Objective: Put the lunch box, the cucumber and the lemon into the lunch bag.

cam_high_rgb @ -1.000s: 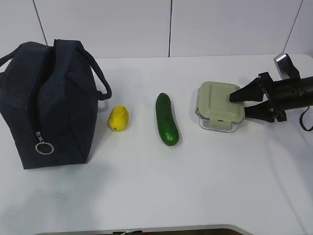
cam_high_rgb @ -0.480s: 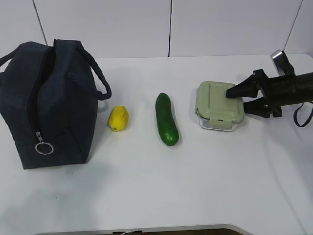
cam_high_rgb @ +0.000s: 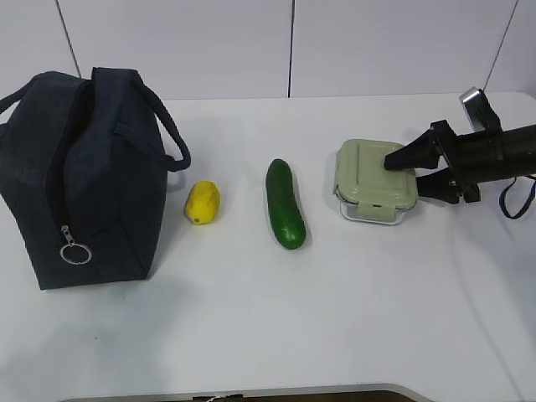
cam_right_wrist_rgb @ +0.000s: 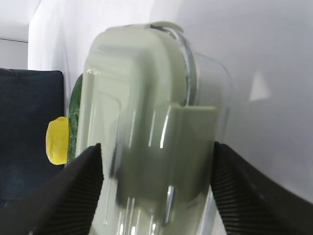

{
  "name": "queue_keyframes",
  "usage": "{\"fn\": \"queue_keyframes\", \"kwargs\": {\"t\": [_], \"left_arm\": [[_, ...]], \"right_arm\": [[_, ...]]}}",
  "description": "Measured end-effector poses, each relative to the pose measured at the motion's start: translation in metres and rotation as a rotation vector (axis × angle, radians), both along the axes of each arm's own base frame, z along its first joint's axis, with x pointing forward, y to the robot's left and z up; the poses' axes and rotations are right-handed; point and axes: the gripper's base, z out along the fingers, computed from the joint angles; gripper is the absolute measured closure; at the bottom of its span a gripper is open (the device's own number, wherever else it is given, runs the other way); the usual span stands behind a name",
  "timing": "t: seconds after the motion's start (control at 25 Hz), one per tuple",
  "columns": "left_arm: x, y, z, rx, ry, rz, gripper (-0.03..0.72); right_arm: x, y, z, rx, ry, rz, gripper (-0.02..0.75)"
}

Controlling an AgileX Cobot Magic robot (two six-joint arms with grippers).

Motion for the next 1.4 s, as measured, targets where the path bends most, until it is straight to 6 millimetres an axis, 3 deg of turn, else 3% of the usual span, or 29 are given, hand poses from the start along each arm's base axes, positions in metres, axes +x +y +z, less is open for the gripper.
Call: {"fn": "queue_keyframes", "kwargs": {"t": [0.44,0.76,1.4], "left_arm": [[0.0,0.0,0.0,0.0,0.0,0.0,0.446],[0.0,0.0,0.0,0.0,0.0,0.0,0.446],[0.0,0.0,0.0,0.0,0.0,0.0,0.446]], "right_arm": [[0.0,0.011,-0.001,-0.001,0.004,0.027,0.194],[0.0,0.011,-0.001,0.001,0.005,0.025,0.284],[0.0,0.012,0.0,0.012,0.006,0.03,0.307]]}}
